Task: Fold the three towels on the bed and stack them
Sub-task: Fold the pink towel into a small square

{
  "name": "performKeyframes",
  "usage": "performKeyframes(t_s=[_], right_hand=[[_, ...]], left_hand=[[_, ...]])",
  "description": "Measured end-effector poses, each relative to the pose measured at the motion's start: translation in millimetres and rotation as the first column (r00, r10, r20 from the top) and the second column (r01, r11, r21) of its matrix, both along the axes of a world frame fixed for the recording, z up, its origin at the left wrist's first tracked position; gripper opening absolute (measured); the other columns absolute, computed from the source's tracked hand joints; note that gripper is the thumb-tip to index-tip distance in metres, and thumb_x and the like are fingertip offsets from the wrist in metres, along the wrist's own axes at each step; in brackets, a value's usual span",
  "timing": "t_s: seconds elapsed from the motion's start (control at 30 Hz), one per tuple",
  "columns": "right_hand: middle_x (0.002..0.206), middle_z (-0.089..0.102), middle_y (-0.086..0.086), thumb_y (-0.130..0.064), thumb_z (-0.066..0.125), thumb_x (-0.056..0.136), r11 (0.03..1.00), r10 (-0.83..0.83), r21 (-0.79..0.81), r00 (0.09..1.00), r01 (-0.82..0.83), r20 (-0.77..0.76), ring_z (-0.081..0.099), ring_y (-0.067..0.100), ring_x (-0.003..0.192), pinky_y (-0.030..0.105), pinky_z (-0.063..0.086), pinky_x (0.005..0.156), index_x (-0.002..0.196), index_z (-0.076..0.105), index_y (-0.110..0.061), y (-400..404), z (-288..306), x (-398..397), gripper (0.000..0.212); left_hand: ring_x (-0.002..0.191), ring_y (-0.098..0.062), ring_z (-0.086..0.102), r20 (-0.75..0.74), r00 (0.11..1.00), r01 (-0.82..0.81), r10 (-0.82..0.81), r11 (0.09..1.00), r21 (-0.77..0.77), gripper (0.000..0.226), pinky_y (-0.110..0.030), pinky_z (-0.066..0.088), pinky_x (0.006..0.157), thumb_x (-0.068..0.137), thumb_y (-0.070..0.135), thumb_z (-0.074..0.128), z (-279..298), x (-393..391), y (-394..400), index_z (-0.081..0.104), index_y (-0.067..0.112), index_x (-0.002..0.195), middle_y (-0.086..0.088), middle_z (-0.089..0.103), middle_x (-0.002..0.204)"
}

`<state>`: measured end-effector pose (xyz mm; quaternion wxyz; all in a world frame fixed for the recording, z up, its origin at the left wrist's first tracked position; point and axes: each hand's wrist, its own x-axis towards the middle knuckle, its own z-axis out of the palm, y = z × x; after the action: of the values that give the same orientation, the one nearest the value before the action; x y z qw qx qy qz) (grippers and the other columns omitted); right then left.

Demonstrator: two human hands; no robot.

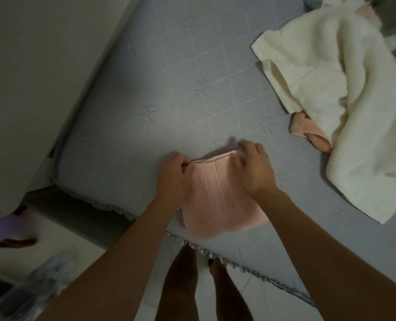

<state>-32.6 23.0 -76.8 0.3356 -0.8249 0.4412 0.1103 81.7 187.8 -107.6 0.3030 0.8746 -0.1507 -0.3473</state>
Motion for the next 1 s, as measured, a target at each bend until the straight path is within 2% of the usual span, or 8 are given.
performKeyframes(t_s=[0.2, 0.27, 0.37, 0.63, 0.73, 0.8, 0.9, 1.0], right_hand=[[0.129, 0.056, 0.0, -0.052, 0.059, 0.087, 0.711, -0.416, 0.545, 0.89, 0.445, -0.184, 0.055, 0.019, 0.109, 0.04, 0.044, 0.089, 0.137, 0.045, -0.023, 16, 2, -53, 0.059], [0.132, 0.057, 0.005, -0.045, 0.06, 0.087, 0.601, -0.45, 0.614, 0.852, 0.511, -0.268, 0.056, 0.025, 0.113, 0.049, 0.045, 0.097, 0.139, 0.046, -0.02, 18, 2, -69, 0.06], [0.125, 0.062, 0.008, -0.039, 0.06, 0.089, 0.637, -0.436, 0.564, 0.849, 0.525, -0.299, 0.059, 0.028, 0.108, 0.05, 0.048, 0.094, 0.132, 0.055, -0.017, 22, 5, -74, 0.048], [0.106, 0.071, -0.004, -0.05, 0.065, 0.076, 0.625, -0.612, 0.641, 0.79, 0.445, 0.048, 0.067, 0.016, 0.096, 0.039, 0.055, 0.081, 0.103, 0.064, -0.028, 12, 36, 33, 0.035], [0.113, 0.068, 0.002, -0.047, 0.062, 0.086, 0.579, -0.663, 0.652, 0.748, 0.49, 0.027, 0.065, 0.022, 0.102, 0.043, 0.055, 0.088, 0.114, 0.06, -0.02, 5, 24, 73, 0.04], [0.119, 0.064, 0.008, -0.04, 0.057, 0.092, 0.622, -0.642, 0.567, 0.766, 0.541, -0.027, 0.062, 0.027, 0.106, 0.049, 0.052, 0.094, 0.124, 0.059, -0.013, 7, 12, 86, 0.041], [0.12, 0.064, 0.012, -0.031, 0.051, 0.095, 0.684, -0.601, 0.488, 0.798, 0.542, -0.043, 0.06, 0.031, 0.109, 0.052, 0.049, 0.097, 0.125, 0.058, -0.01, 18, 4, 86, 0.038], [0.115, 0.065, 0.003, -0.028, 0.049, 0.096, 0.781, -0.492, 0.461, 0.87, 0.421, 0.04, 0.061, 0.025, 0.107, 0.039, 0.049, 0.092, 0.123, 0.059, -0.018, 30, 8, 67, 0.031]], left_hand=[[0.093, -0.016, 0.061, -0.136, 0.941, -0.308, 0.309, 0.951, 0.027, 0.042, -0.025, 0.05, 0.074, 0.081, 0.043, 0.071, 6, -14, 22, 0.059, 0.014, 0.109, -0.003, 0.064, 0.106], [0.101, -0.018, 0.064, -0.372, 0.81, -0.456, 0.454, 0.886, 0.087, 0.055, -0.031, 0.056, 0.082, 0.081, 0.052, 0.069, 11, -20, 28, 0.06, 0.012, 0.118, -0.004, 0.066, 0.113], [0.104, -0.021, 0.065, -0.533, 0.69, -0.486, 0.49, 0.859, 0.16, 0.057, -0.038, 0.057, 0.083, 0.081, 0.058, 0.066, 19, -28, 35, 0.063, 0.016, 0.119, -0.002, 0.068, 0.111], [0.075, -0.007, 0.06, -0.148, 0.823, -0.567, 0.548, 0.798, -0.202, 0.036, -0.012, 0.044, 0.057, 0.089, 0.042, 0.064, 54, 84, -8, 0.07, 0.008, 0.099, 0.007, 0.067, 0.082], [0.108, -0.016, 0.061, 0.076, 0.918, -0.373, 0.39, 0.911, -0.176, 0.046, -0.013, 0.043, 0.082, 0.088, 0.03, 0.065, 60, 139, -36, 0.057, 0.009, 0.129, -0.006, 0.064, 0.123], [0.135, -0.025, 0.042, 0.298, 0.952, -0.061, 0.069, 0.997, -0.037, 0.061, -0.027, 0.031, 0.11, 0.088, 0.016, 0.063, 62, 145, -44, 0.041, 0.012, 0.145, -0.013, 0.042, 0.15], [0.138, -0.033, 0.037, 0.485, 0.803, 0.348, -0.345, 0.933, 0.087, 0.049, -0.041, 0.03, 0.113, 0.087, 0.018, 0.061, 56, 111, -44, 0.056, 0.023, 0.135, -0.01, 0.037, 0.154], [0.141, -0.029, 0.031, 0.369, 0.717, 0.514, -0.592, 0.806, 0.294, 0.043, -0.04, 0.03, 0.112, 0.091, 0.042, 0.054, 39, 74, -33, 0.056, 0.035, 0.133, -0.004, 0.035, 0.155]])
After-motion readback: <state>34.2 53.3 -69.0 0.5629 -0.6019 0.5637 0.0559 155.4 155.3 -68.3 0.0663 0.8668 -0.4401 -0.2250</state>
